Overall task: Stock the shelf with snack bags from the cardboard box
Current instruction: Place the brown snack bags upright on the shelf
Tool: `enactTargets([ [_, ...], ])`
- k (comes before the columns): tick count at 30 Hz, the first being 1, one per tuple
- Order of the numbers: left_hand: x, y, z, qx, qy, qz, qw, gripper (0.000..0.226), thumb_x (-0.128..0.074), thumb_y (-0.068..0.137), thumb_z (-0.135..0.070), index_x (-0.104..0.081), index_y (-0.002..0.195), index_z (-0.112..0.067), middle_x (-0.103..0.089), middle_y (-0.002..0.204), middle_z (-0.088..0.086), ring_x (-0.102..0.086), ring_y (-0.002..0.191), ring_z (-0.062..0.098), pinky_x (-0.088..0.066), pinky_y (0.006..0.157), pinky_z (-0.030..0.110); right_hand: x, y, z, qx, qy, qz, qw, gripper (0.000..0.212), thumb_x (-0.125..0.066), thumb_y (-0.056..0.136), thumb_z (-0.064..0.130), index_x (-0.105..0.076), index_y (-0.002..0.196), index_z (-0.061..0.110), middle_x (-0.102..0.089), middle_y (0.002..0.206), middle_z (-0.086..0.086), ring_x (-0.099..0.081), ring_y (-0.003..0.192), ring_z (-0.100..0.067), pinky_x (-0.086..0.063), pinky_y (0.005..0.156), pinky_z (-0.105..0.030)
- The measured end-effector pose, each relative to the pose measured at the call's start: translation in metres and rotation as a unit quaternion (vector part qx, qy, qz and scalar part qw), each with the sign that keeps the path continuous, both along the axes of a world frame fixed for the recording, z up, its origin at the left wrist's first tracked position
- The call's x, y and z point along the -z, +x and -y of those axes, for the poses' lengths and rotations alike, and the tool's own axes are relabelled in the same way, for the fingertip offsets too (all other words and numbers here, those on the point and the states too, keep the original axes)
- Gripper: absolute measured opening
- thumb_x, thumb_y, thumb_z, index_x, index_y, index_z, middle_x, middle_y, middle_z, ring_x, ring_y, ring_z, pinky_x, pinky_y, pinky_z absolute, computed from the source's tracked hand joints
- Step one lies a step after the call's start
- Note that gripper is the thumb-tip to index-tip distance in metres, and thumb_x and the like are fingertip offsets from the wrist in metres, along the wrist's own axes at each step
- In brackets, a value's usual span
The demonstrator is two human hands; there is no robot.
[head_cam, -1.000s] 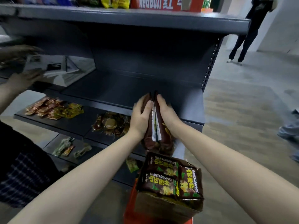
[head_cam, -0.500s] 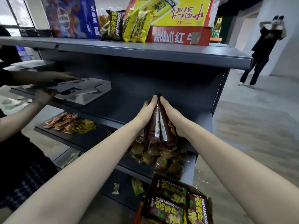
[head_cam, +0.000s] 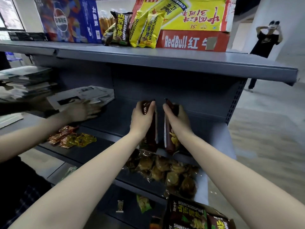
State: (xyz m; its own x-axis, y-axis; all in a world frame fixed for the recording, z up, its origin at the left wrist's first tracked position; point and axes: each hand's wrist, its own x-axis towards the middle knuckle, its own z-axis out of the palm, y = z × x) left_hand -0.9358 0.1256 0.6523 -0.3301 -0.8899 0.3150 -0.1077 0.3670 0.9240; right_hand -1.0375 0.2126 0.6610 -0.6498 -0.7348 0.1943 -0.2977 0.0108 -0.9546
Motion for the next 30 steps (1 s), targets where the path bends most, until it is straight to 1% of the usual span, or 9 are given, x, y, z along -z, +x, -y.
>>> enactTargets([
  [2,0.003,0.006,0.026,-0.011,-0.009,0.020,1.000,0.054,-0.049,0.080,-0.066,-0.049,0.121,-0.031,-0.055,0.119,-0.001,-0.055,0.110,0.020,-0.044,0.097,0.045,0.003,0.001,0.016,0.026,0.000,-0.048,0.998,0.048,-0.052,0.085,0.064,-0.046,0.121,0.033,-0.051,0.099,0.023,-0.049,0.092,-0.002,-0.038,0.069,-0.021],
  [5,0.008,0.009,0.065,-0.026,-0.048,0.066,0.996,0.057,-0.052,0.084,-0.062,-0.041,0.129,-0.028,-0.046,0.126,0.004,-0.052,0.112,0.025,-0.042,0.091,0.036,0.003,0.001,0.042,0.102,-0.032,-0.075,0.991,0.040,-0.053,0.086,0.062,-0.048,0.114,0.034,-0.057,0.107,0.017,-0.054,0.099,-0.007,-0.044,0.079,-0.028],
  [8,0.010,0.010,0.106,-0.044,-0.084,0.097,0.991,0.060,-0.051,0.083,-0.063,-0.038,0.129,-0.027,-0.043,0.129,0.004,-0.053,0.112,0.027,-0.038,0.079,0.033,0.003,0.002,0.073,0.169,-0.034,-0.074,0.982,0.058,-0.055,0.085,0.060,-0.048,0.130,0.023,-0.057,0.124,0.004,-0.057,0.110,-0.014,-0.048,0.094,-0.038],
  [12,0.013,0.005,0.149,-0.064,-0.109,0.130,0.983,0.062,-0.050,0.083,-0.064,-0.038,0.129,-0.025,-0.041,0.131,0.006,-0.052,0.113,0.031,-0.037,0.075,0.036,0.004,0.002,0.101,0.205,-0.020,-0.075,0.976,0.065,-0.053,0.086,0.060,-0.041,0.138,0.022,-0.054,0.131,0.002,-0.055,0.116,-0.016,-0.046,0.099,-0.040],
  [16,0.016,-0.006,0.178,-0.085,-0.122,0.158,0.976,0.065,-0.052,0.083,-0.062,-0.040,0.130,-0.018,-0.043,0.129,0.012,-0.051,0.113,0.036,-0.046,0.079,0.046,0.009,-0.002,0.118,0.235,-0.009,-0.067,0.970,0.065,-0.053,0.086,0.060,-0.042,0.138,0.022,-0.055,0.131,0.001,-0.055,0.116,-0.018,-0.045,0.099,-0.041],
  [19,0.018,-0.016,0.201,-0.090,-0.141,0.183,0.969,0.070,-0.051,0.083,-0.063,-0.039,0.130,-0.012,-0.042,0.127,0.016,-0.049,0.114,0.039,-0.050,0.080,0.052,0.014,-0.008,0.128,0.238,-0.004,-0.048,0.970,0.063,-0.053,0.087,0.058,-0.043,0.137,0.021,-0.056,0.128,-0.001,-0.056,0.114,-0.019,-0.047,0.096,-0.037],
  [23,0.020,-0.036,0.231,-0.082,-0.178,0.206,0.959,0.071,-0.048,0.084,-0.064,-0.039,0.129,-0.010,-0.041,0.126,0.019,-0.048,0.112,0.041,-0.048,0.076,0.051,0.026,-0.016,0.135,0.241,0.019,-0.040,0.970,0.063,-0.052,0.087,0.060,-0.044,0.136,0.021,-0.057,0.126,-0.001,-0.056,0.114,-0.021,-0.048,0.096,-0.041],
  [25,0.023,-0.047,0.246,-0.079,-0.186,0.225,0.953,0.070,-0.046,0.085,-0.064,-0.039,0.128,-0.010,-0.041,0.125,0.019,-0.047,0.112,0.041,-0.048,0.075,0.050,0.030,-0.020,0.139,0.246,0.027,-0.033,0.968,0.063,-0.051,0.085,0.062,-0.044,0.135,0.023,-0.058,0.124,-0.002,-0.058,0.112,-0.026,-0.051,0.093,-0.048],
  [30,0.035,-0.070,0.273,-0.075,-0.186,0.252,0.947,0.073,-0.044,0.086,-0.064,-0.037,0.133,-0.009,-0.038,0.132,0.020,-0.042,0.119,0.041,-0.047,0.082,0.050,0.033,-0.029,0.152,0.247,0.040,-0.018,0.968,0.062,-0.050,0.085,0.062,-0.042,0.134,0.025,-0.058,0.119,-0.004,-0.060,0.108,-0.031,-0.052,0.089,-0.052],
])
